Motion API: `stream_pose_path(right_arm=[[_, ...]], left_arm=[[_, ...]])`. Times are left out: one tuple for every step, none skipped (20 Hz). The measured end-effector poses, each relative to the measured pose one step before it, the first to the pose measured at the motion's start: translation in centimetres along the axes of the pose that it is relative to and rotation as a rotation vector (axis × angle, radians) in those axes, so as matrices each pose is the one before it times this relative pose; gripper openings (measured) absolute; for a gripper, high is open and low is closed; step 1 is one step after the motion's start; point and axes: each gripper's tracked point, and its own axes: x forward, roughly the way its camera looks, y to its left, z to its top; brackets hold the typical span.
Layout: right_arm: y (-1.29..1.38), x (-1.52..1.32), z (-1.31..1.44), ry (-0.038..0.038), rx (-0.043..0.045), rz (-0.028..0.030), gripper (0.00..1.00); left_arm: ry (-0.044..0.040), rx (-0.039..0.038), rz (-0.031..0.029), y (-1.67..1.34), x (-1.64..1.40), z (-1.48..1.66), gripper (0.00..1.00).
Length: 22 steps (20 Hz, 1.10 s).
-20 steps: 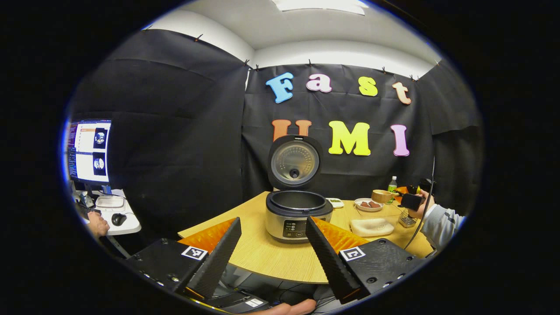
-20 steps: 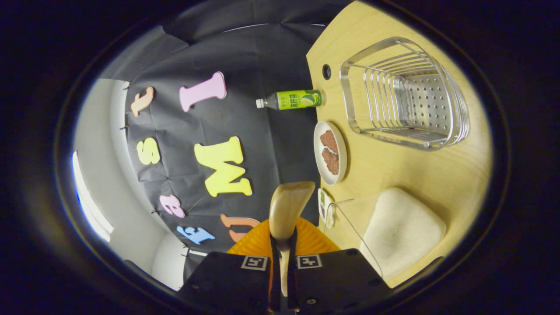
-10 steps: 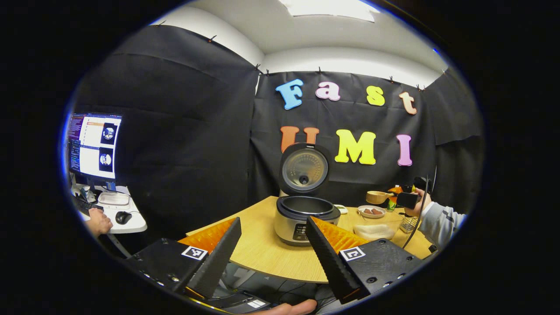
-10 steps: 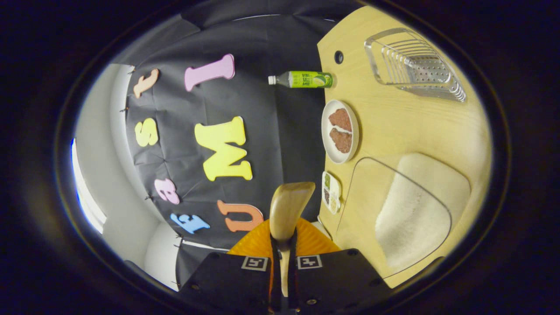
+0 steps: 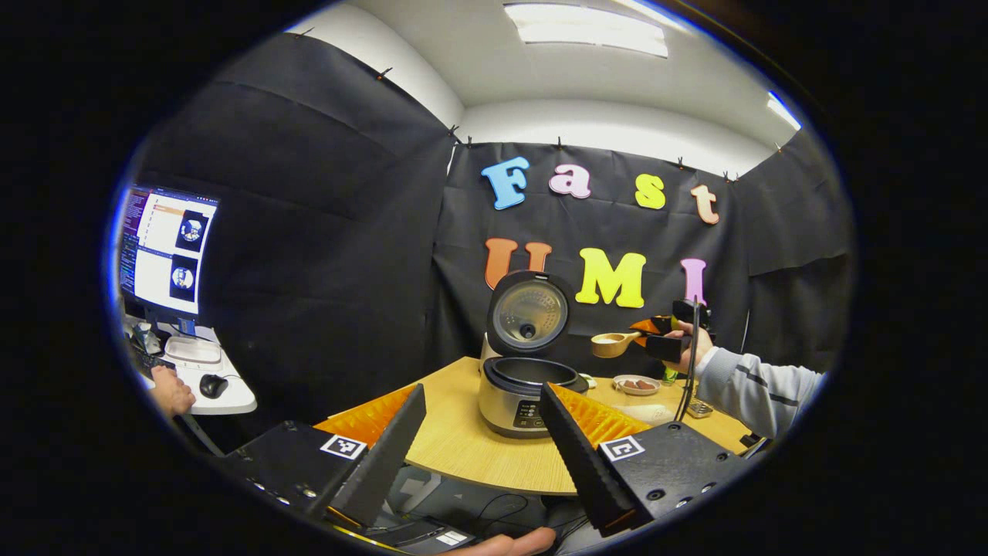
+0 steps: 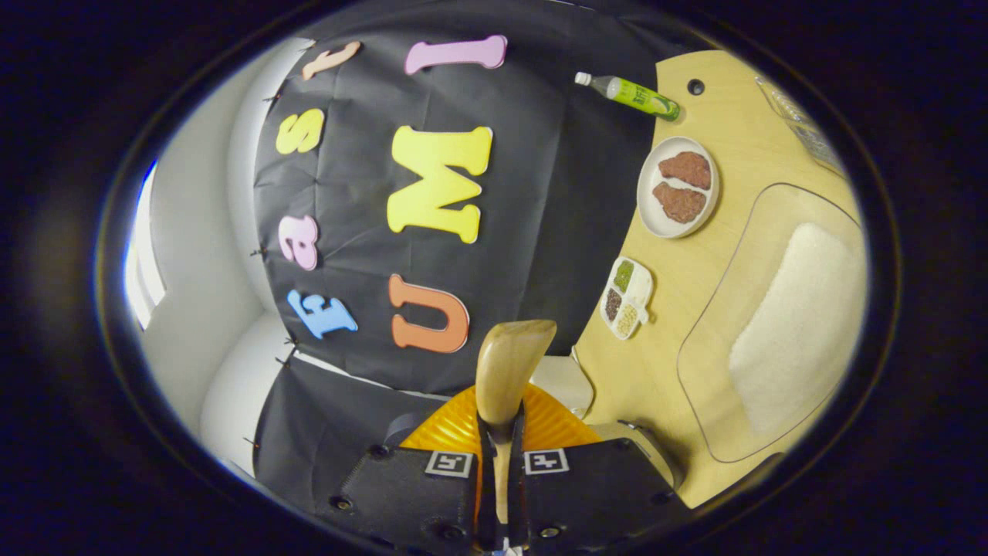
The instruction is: Close the left gripper, press the button to open the rice cooker; take a wooden spoon from the chopstick holder with the right hand, scoop a spoonful of rice and pour it into the rice cooker, then put the wooden spoon back into the chopstick holder.
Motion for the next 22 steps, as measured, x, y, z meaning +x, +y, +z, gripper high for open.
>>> stream_pose_path(right_arm=[[0.571,0.5,-1.035,0.00896,-0.02319,-0.00419,0.11],[0.58,0.468,-0.999,0.00896,-0.03201,-0.0053,0.11],[0.595,0.543,-0.904,0.00398,-0.0369,-0.00232,0.11],[0.481,0.276,-0.903,0.00364,-0.05314,-0.01008,0.11],[0.481,0.379,-0.616,-0.00793,-0.05782,-0.01198,0.11],[0.565,0.343,-0.481,-0.00853,-0.05749,-0.00958,0.11],[0.609,0.18,-0.315,-0.00226,-0.04217,-0.0006,0.11],[0.585,-0.017,-0.272,-0.00433,-0.02955,0.00086,0.11],[0.489,0.046,-0.049,-0.00695,-0.02779,0.00025,0.11],[0.495,0.023,0.122,-0.00775,-0.0388,-0.0045,0.11],[0.419,0.078,0.358,-0.01603,-0.04946,-0.00758,0.11],[0.198,0.029,0.249,-0.01444,-0.05513,-0.01037,0.11],[0.206,-0.053,0.412,-0.01476,-0.04563,-0.00654,0.11],[0.368,-0.039,0.03,-0.00762,-0.04528,-0.00025,0.11],[0.381,-0.067,0.157,-0.00584,-0.03222,0.00661,0.11],[0.129,0.004,-0.13,-0.00131,-0.02957,0.00304,0.11],[0.217,0.006,-0.061,-0.00046,-0.02453,-0.00148,0.11],[0.136,0.031,-0.299,0.00654,-0.02378,-0.00708,0.11],[0.041,0.02,-0.066,0.00402,-0.02093,-0.00395,0.11],[0.186,0.091,-0.081,0.00056,-0.01643,0.00255,0.11],[0.295,0.044,-0.014,-0.00493,-0.01316,0.00551,0.11],[0.297,0.034,-0.198,-0.00096,-0.01424,0.00715,0.11]], left_arm=[[-0.00166,-0.00522,-0.00829,0.136,-0.155,0.088,0.94],[-0.00041,-0.00223,-0.00547,0.138,-0.095,0.016,0.94],[0.0011,0.00031,-0.00438,0.153,-0.043,-0.071,0.94],[0.00158,0.00052,-0.00214,0.081,-0.149,-0.128,0.94],[0.00125,0.00343,-0.006,-0.048,-0.134,-0.125,0.94],[0.00131,0.00677,-0.00753,-0.101,-0.11,-0.181,0.94],[0.00023,0.0076,-0.00492,-0.137,-0.031,-0.204,0.94],[0.00262,0.00595,-0.004,-0.105,-0.04,-0.108,0.94],[0.00374,0.00528,-0.00409,-0.043,0.009,-0.096,0.94],[0.00075,0.0059,-0.00394,-0.11,-0.081,-0.058,0.94],[-0.00115,0.00487,-0.00143,-0.096,0.016,0.066,0.94],[-0.00066,0.00258,-0.0028,-0.128,-0.06,0.076,0.94],[0.00011,0.00023,-0.00688,-0.194,0.031,0.027,0.94],[-0.00115,-0.00143,-0.00832,-0.167,-0.158,0.093,0.94],[0.00094,-0.00346,-0.0045,-0.092,-0.057,-0.011,0.94],[0.00046,-0.00106,0.00035,0.062,0.072,0.054,0.94],[0.00113,0.00141,0.00698,0.263,0.015,0.059,0.94],[0.00043,0.0014,0.00857,0.303,0.096,0.075,0.94],[0.00471,0.00505,0.0031,0.011,-0.104,-0.082,0.94],[0.00396,0.00654,0.0002,0.067,-0.106,-0.083,0.94],[0.00068,0.00506,-0.00291,-0.038,0.042,-0.052,0.94],[0.00501,0.00259,-0.01022,-0.183,-0.061,-0.194,0.94]])
